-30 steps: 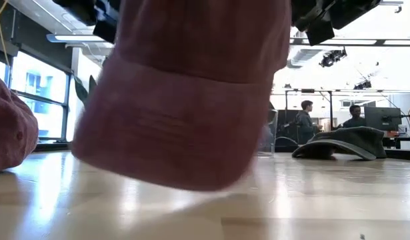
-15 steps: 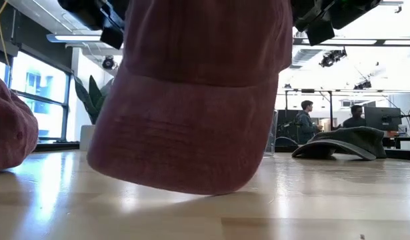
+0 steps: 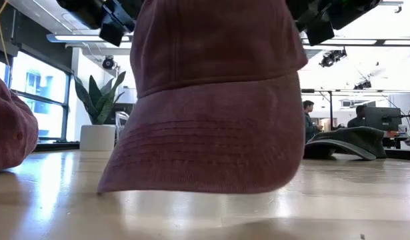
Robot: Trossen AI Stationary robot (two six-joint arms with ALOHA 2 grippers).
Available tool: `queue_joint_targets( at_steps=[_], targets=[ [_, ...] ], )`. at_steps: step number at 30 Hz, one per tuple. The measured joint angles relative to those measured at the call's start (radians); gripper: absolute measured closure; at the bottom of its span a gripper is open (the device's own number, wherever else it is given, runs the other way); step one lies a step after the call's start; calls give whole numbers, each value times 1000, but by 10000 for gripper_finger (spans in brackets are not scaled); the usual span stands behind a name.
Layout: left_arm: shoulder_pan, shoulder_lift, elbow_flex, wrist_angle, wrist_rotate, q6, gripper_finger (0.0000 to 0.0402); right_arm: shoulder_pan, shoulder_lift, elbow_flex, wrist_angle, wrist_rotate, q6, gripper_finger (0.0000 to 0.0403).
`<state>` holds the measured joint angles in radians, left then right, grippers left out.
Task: Pick & Place hat
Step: Put the right red cap into the left transparent bin
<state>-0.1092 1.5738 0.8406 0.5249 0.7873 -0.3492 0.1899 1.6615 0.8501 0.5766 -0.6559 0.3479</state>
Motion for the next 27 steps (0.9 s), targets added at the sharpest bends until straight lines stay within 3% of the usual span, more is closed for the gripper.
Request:
queue_joint_targets(
  at_steps=[5,14,21,27],
  targets=[
    [-9,0,0,-33,-94,-1,156,-1,0,0,11,11,-9,390],
    [-10,33,33,0,-96,-57,164,-15,0,0,12,44,-13,393],
    [-16,83,69,-60,-101,-43,215,-21,-1,0,-26,42,-1,381],
    [-15,83,72,-60,-85,3,283,-20,-2,0,-22,38,-13,380]
  ],
)
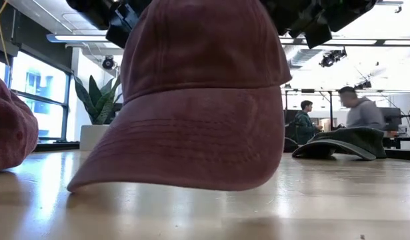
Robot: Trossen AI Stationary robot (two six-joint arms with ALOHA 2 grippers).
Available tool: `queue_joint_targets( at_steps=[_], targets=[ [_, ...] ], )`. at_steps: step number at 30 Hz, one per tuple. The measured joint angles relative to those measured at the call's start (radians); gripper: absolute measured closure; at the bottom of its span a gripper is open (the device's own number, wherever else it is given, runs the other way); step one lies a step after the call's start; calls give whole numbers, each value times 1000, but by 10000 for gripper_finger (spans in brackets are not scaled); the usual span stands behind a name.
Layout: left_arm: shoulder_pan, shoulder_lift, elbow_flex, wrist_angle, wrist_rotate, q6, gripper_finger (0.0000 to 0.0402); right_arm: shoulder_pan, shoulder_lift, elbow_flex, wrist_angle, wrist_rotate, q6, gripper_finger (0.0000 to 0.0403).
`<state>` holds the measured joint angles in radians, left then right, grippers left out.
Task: Pick & Place hat
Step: Put the right red cap into the left transparent bin
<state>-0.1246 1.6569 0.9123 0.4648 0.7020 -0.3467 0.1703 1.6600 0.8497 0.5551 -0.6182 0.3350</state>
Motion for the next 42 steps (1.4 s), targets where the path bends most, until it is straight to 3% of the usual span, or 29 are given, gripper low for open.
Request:
queue_joint_targets(
  at_steps=[7,10,15,17,22,25,28,32,36,42],
  targets=[
    [0,0,0,3,56,6,391,0,-2,0,18,-37,35,362],
    [1,-12,0,-23,84,1,388,1,-16,0,-24,-53,48,342],
    [19,-113,0,-226,94,48,398,60,-85,-67,-57,-12,49,318],
    [44,-172,-1,-320,82,74,397,98,-129,-114,-55,64,55,314],
    [156,-358,-1,-487,-6,153,399,198,-229,-223,2,421,69,315],
    [256,-458,0,-561,-55,218,400,246,-261,-277,88,634,35,317],
    [380,-534,0,-585,-93,292,400,270,-271,-313,175,762,-16,319],
    [569,-576,9,-615,-69,379,400,273,-270,-332,226,841,-54,320],
    [729,-568,107,-729,-67,547,400,266,-270,-332,229,879,-74,320],
    [866,-428,293,-880,-95,806,401,241,-269,-332,231,898,-74,320]
  ],
)
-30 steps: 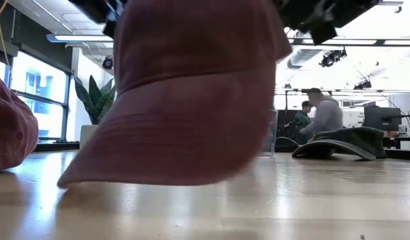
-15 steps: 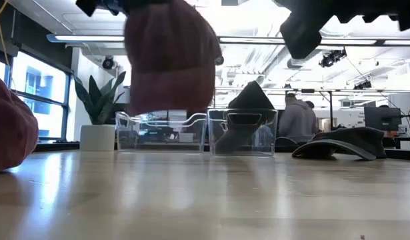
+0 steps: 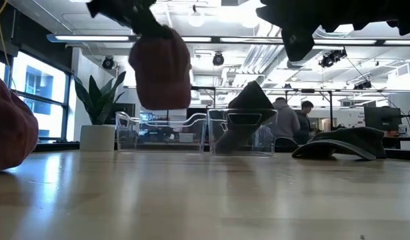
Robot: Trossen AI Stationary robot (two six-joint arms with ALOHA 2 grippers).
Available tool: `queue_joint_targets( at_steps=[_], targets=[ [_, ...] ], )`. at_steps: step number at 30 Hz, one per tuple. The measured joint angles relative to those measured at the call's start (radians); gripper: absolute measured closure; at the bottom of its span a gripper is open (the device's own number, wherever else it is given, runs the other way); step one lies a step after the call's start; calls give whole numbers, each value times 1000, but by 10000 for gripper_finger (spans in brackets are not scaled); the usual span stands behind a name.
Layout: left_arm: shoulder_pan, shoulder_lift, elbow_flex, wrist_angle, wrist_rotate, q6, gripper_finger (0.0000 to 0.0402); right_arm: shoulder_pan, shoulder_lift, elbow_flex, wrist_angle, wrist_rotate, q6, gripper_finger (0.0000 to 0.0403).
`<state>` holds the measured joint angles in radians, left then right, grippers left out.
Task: Pick & Place hat
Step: Put the right red cap into the left transparent bin
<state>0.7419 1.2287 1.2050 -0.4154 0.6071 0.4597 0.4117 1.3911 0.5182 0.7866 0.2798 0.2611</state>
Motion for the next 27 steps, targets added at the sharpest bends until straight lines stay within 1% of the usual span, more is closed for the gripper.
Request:
queue_joint_targets(
  at_steps=[2,6,10,15,20,27],
  targets=[
    [37,46,39,-34,-4,83,401,-7,0,0,5,0,0,320],
    [89,134,73,-49,-62,251,401,-13,0,0,12,0,0,320],
    [98,221,72,-64,-70,303,401,-12,0,0,14,-1,4,320],
    [103,279,72,-92,-71,310,401,-12,0,0,13,-1,6,320],
    [102,287,72,-91,-62,283,401,-12,1,0,13,-1,9,320],
    [146,295,73,-98,-63,163,401,-12,1,0,13,-1,8,320]
  ],
)
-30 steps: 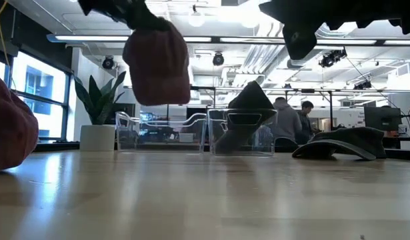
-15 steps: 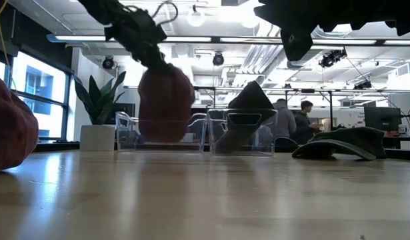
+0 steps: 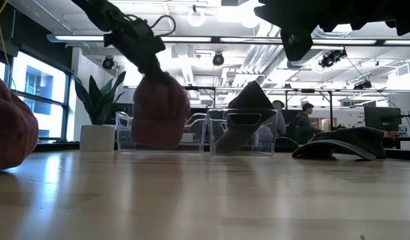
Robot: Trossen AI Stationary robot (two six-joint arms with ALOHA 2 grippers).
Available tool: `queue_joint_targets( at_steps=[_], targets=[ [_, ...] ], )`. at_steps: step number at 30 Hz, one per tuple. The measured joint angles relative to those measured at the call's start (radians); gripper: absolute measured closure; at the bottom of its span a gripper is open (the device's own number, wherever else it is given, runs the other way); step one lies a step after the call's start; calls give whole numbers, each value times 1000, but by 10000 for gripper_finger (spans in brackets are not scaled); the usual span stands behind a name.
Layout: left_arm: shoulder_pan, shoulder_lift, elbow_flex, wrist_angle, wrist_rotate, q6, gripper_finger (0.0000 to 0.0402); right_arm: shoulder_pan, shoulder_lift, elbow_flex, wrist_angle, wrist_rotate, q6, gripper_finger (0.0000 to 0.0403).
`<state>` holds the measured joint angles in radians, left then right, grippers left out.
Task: Pick & Place hat
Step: Put the right red cap into the left transparent bin
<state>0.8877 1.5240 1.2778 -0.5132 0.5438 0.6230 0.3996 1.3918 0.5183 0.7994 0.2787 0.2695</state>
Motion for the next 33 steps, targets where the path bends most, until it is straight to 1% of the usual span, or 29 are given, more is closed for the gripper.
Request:
queue_joint_targets(
  at_steps=[3,6,12,17,19,23,26,30,33],
  targets=[
    [10,31,0,-14,1,-9,401,0,0,0,5,0,0,320],
    [16,57,0,-10,27,-50,401,0,0,0,6,0,1,320],
    [15,93,0,3,56,-53,401,0,0,0,7,0,1,320],
    [15,97,0,4,179,4,401,0,0,0,7,0,1,320],
    [16,97,0,2,211,34,401,0,0,0,7,0,1,320],
    [24,97,0,2,173,59,401,0,0,0,7,4,0,320],
    [14,120,0,14,142,90,401,0,0,0,7,5,0,320],
    [6,143,-1,50,110,61,400,0,0,0,7,6,9,320],
    [10,148,0,58,97,54,385,0,0,0,7,7,10,320]
  ],
)
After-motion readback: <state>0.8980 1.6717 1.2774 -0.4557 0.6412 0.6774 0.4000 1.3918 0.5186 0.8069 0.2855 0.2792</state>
